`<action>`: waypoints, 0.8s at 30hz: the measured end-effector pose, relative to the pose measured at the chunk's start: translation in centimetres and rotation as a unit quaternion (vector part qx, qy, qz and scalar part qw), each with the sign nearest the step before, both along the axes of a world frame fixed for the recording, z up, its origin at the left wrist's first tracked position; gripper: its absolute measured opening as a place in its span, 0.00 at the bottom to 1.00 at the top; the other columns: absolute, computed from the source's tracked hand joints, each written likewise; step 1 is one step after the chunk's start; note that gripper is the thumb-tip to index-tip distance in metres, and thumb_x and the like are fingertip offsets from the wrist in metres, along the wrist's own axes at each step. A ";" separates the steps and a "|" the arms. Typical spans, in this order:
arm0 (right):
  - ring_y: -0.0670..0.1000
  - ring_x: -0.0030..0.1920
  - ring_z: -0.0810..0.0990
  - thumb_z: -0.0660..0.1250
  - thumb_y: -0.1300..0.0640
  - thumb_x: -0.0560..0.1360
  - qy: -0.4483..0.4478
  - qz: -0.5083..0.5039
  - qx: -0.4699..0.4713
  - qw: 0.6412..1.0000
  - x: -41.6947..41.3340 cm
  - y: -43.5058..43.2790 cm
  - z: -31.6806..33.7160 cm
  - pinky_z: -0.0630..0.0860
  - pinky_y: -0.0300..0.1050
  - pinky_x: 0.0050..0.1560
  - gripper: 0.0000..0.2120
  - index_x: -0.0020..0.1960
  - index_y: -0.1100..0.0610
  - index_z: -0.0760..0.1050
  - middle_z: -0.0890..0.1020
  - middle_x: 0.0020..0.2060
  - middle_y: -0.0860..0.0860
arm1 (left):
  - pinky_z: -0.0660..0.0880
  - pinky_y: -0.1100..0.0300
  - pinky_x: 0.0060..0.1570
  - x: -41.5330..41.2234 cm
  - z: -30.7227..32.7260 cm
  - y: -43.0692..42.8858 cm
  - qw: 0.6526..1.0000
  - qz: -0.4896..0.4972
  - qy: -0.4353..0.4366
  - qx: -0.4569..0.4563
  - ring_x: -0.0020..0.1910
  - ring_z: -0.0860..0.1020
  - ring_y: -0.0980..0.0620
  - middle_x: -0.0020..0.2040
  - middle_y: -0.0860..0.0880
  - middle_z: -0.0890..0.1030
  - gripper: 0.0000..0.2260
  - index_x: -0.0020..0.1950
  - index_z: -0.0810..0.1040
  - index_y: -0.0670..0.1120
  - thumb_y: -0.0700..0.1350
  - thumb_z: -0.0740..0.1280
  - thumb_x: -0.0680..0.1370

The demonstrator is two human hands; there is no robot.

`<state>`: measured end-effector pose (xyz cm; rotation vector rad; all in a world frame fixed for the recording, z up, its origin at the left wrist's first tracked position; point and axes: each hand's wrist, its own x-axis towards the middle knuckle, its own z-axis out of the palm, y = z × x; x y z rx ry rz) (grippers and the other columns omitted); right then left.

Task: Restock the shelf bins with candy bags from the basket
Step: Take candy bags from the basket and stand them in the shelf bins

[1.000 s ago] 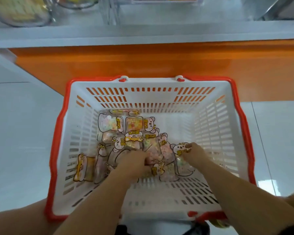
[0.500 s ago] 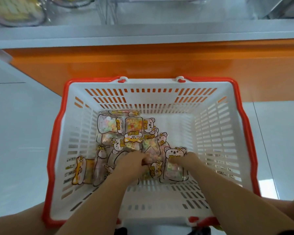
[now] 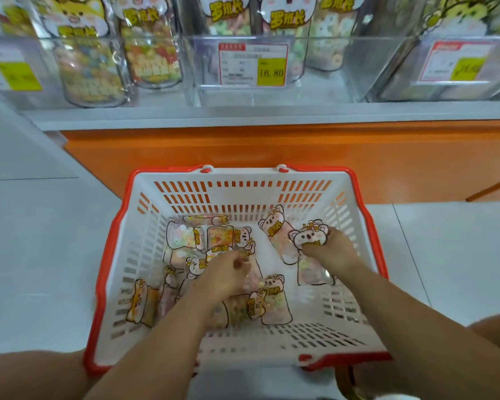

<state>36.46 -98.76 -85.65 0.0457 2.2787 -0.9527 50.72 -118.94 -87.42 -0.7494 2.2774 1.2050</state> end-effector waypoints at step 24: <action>0.60 0.40 0.85 0.73 0.67 0.63 -0.148 -0.006 -0.415 0.898 3.2 -3.0 24.2 0.83 0.57 0.38 0.13 0.48 0.64 0.80 0.83 0.47 0.65 | 0.77 0.44 0.57 3.1 21.8 -2.2 0.889 0.250 0.286 0.256 0.56 0.82 0.46 0.59 0.45 0.82 0.15 0.63 0.77 0.51 0.54 0.67 0.79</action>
